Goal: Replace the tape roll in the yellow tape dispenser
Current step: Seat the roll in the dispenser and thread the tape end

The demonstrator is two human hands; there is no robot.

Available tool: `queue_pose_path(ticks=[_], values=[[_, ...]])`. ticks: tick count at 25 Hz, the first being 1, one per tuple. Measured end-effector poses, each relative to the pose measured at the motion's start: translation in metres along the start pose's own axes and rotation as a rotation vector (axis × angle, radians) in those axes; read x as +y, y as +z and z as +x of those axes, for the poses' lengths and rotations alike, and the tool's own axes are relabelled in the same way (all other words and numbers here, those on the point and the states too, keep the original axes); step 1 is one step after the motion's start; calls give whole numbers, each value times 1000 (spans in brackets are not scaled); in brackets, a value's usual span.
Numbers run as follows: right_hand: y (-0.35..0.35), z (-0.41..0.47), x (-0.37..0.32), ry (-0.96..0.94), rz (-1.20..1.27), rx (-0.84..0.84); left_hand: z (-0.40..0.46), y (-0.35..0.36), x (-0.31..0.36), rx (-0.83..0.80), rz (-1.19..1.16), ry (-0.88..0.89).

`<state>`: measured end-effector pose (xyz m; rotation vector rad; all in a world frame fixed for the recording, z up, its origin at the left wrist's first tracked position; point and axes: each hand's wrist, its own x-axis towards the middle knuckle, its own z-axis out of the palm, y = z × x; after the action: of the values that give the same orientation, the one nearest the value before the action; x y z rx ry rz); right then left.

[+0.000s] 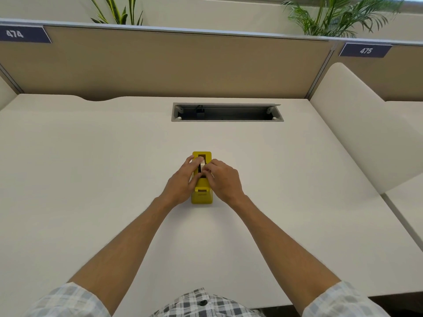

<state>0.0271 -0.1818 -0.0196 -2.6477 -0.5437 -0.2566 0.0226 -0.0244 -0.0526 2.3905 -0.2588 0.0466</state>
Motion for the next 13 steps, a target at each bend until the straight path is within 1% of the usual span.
queue_pose_path(ticks=[4,8,13], values=[[3,-7,-4,22,24,40,-2,1,-2,-29,16,27],[8,-15,-9,44,2,55,-4,3,-3,-18,44,12],[7,-21,-12,64,-31,85,-4,5,-5,-9,91,49]])
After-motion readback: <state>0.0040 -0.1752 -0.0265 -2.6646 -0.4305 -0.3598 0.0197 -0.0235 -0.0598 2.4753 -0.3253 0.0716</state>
